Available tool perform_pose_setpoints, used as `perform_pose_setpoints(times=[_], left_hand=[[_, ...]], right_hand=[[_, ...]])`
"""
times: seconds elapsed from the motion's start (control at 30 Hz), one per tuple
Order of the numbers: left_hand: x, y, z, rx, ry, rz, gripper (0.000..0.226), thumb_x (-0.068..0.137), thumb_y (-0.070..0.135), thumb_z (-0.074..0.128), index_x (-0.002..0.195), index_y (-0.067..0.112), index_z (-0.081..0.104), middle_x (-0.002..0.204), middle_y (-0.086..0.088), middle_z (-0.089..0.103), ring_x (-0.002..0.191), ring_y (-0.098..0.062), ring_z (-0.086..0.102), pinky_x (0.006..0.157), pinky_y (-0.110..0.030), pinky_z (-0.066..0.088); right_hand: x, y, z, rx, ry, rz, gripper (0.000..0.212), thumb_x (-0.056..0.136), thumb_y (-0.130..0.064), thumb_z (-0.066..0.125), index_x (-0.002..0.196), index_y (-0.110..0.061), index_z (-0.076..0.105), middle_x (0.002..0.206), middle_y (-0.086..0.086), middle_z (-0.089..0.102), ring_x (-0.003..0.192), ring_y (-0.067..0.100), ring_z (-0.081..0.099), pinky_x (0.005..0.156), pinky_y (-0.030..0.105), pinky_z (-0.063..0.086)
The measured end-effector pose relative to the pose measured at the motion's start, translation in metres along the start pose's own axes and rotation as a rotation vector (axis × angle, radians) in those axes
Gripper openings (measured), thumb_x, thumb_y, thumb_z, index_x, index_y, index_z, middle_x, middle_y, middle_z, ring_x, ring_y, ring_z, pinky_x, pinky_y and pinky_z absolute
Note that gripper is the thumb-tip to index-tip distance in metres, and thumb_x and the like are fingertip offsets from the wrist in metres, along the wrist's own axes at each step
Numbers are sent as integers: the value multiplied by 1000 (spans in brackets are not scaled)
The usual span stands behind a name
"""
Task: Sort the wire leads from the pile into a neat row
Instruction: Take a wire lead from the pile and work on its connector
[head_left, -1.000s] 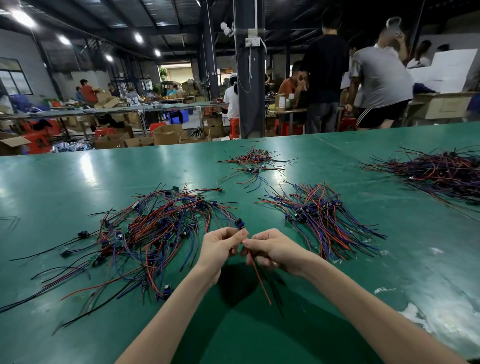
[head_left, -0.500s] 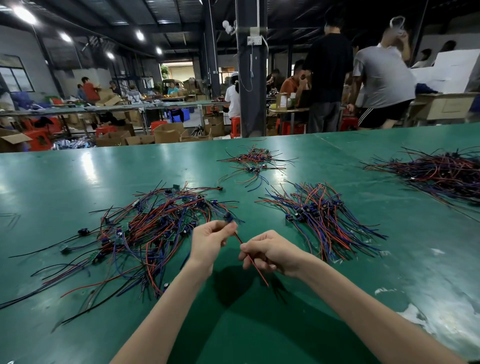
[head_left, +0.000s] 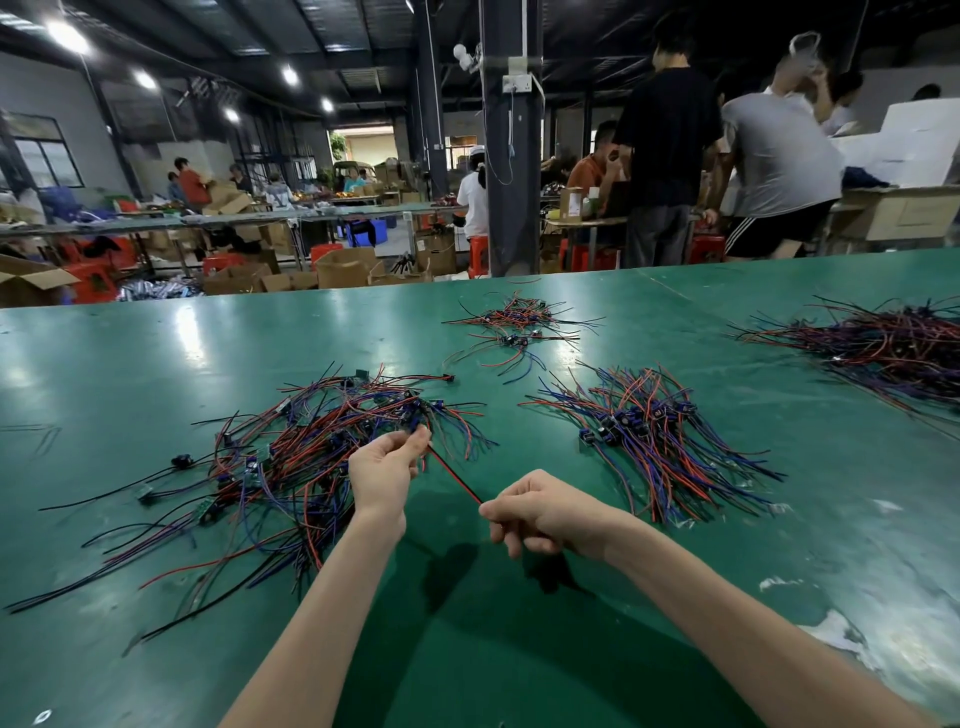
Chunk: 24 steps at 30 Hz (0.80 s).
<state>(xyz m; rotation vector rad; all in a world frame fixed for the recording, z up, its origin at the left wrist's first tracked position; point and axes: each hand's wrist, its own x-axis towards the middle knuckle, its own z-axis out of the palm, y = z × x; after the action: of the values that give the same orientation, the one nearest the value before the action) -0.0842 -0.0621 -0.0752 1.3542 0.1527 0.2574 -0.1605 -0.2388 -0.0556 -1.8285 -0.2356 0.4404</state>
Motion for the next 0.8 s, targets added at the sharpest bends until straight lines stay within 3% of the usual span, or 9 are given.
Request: perform_pose_setpoints(times=[0.17,0.33,0.47,0.63,0.8], left_hand=[[-4,-2,3,22,-52,10,11,83,12,72,76,7,65,64,1,53,54,-9,38,55,-18,40],[-12,-2,8,23,-139,-52,10,83,11,72,76,5,66,59,0,51,52,-9,39,55,-20,41],[-20,1,13,-24,-251,-91,9,82,7,70,75,2,66,62,-4,59,48,-7,39,47,-16,38],[-35,-1,23,58,-400,-72,15,82,6,69,67,3,65,62,-8,58,50,-11,38,49,-18,35],[-43,-3,25,77,-465,-96,6,85,10,67,84,4,69,77,-10,60,59,-10,46,57,-17,41]], right_hand=[[-2,1,-3,-55,-42,9,39,94,-21,54,56,-11,59,43,2,55,25,5,32,30,15,20],[-6,2,-3,-81,-149,-21,35,94,-32,54,66,-16,67,58,2,66,34,6,45,34,16,25],[-1,1,-3,-59,7,-61,33,94,-31,55,71,-13,70,59,1,66,33,6,41,33,15,22],[5,3,-9,61,187,-112,20,91,-19,62,72,-13,66,58,-2,63,32,5,41,31,14,24],[9,5,-11,18,233,-116,19,92,-10,59,73,-12,57,53,-6,60,31,3,44,31,15,26]])
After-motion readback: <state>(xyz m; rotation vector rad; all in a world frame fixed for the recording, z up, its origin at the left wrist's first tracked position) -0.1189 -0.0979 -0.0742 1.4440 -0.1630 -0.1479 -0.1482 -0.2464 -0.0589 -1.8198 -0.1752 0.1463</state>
